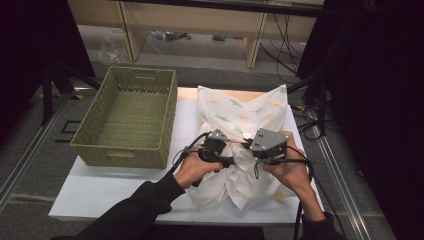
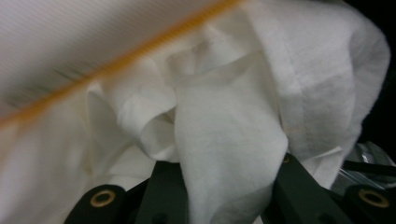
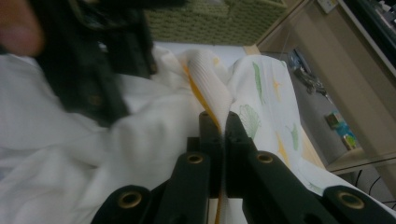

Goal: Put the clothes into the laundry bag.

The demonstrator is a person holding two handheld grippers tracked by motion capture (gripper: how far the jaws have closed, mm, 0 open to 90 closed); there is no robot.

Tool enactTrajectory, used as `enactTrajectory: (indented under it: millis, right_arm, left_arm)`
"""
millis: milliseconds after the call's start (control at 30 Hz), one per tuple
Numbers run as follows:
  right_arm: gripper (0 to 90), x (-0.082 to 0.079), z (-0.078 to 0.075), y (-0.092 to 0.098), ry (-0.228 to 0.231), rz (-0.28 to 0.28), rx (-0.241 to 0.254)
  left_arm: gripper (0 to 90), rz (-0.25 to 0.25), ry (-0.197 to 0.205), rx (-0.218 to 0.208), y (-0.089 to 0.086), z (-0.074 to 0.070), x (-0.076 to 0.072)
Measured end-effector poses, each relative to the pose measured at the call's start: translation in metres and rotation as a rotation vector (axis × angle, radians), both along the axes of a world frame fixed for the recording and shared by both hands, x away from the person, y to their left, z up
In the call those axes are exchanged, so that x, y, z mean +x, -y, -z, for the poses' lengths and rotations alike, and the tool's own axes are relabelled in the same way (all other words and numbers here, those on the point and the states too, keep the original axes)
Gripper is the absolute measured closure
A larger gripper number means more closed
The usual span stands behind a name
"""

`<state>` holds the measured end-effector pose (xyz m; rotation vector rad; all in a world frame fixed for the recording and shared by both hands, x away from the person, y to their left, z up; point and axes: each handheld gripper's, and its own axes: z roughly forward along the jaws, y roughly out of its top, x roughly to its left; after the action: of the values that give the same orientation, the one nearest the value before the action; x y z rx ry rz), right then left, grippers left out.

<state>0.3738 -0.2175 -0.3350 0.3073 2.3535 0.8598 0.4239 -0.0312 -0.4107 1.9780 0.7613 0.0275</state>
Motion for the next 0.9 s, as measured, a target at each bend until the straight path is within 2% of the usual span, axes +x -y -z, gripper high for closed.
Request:
enactTrajectory:
  millis: [100,167,200,267,333,400,467,500,567,633,733,767,800,833,867,900]
  right_arm:
    - [89.9,-0.004,-0.006,0.001,0.011,-0.017,-0.01]
    - [89.9,-0.003,-0.004,0.002,0.001,-0.018,-0.018]
    - [89.9,-0.003,-0.001,0.002,-0.013,0.001,-0.016]
    - [89.9,0.002,0.007,0.001,-0.032,-0.016,-0.036]
    - [89.9,0.006,0.015,0.001,-0.059,0.002,-0.04]
    - [89.8,0.008,0.02,0.001,-0.074,0.008,-0.046]
    - [89.8,0.009,0.021,0.001,-0.077,0.012,-0.047]
    - [89.8,0.009,0.021,0.001,-0.068,0.006,-0.047]
    - [89.8,0.008,0.021,0.001,-0.073,0.011,-0.048]
    - [89.8,0.008,0.021,0.0,-0.077,0.01,-0.048]
    - [89.8,0.008,0.021,-0.003,-0.071,0.005,-0.052]
    - [89.8,0.008,0.021,-0.004,-0.07,0.005,-0.057]
    - [89.8,0.008,0.022,-0.004,-0.07,0.002,-0.06]
    - [89.8,0.008,0.022,-0.005,-0.07,0.004,-0.061]
    - [89.8,0.008,0.022,-0.005,-0.07,0.005,-0.061]
    - [89.8,0.008,0.023,-0.005,-0.07,0.004,-0.061]
  left_arm:
    - [77.1,-0.105,-0.02,-0.021,0.0,0.013,0.021]
    - [74.8,-0.154,-0.032,0.001,-0.001,0.028,0.035]
    - [73.4,-0.173,-0.05,0.0,-0.002,0.035,0.04]
    - [69.1,-0.189,-0.095,-0.048,-0.006,0.04,0.042]
    - [59.0,-0.18,-0.11,-0.054,-0.011,0.035,0.035]
    - [46.0,-0.152,-0.086,0.003,-0.017,0.028,0.024]
    - [33.6,-0.152,-0.043,0.054,-0.025,0.023,0.011]
    - [25.3,-0.156,-0.006,0.073,-0.03,0.022,0.005]
    - [22.0,-0.165,0.067,0.128,-0.04,0.02,-0.007]
    - [17.7,-0.187,0.113,0.173,-0.049,0.022,-0.013]
    - [16.6,-0.211,0.087,0.203,-0.059,0.033,-0.01]
    - [16.3,-0.228,0.091,0.229,-0.061,0.038,-0.006]
    - [16.3,-0.238,0.106,0.27,-0.062,0.041,-0.001]
    - [16.7,-0.255,0.13,0.288,-0.061,0.044,0.004]
    - [16.7,-0.289,0.135,0.265,-0.061,0.048,0.009]
    - [16.6,-0.282,0.107,0.276,-0.064,0.05,0.015]
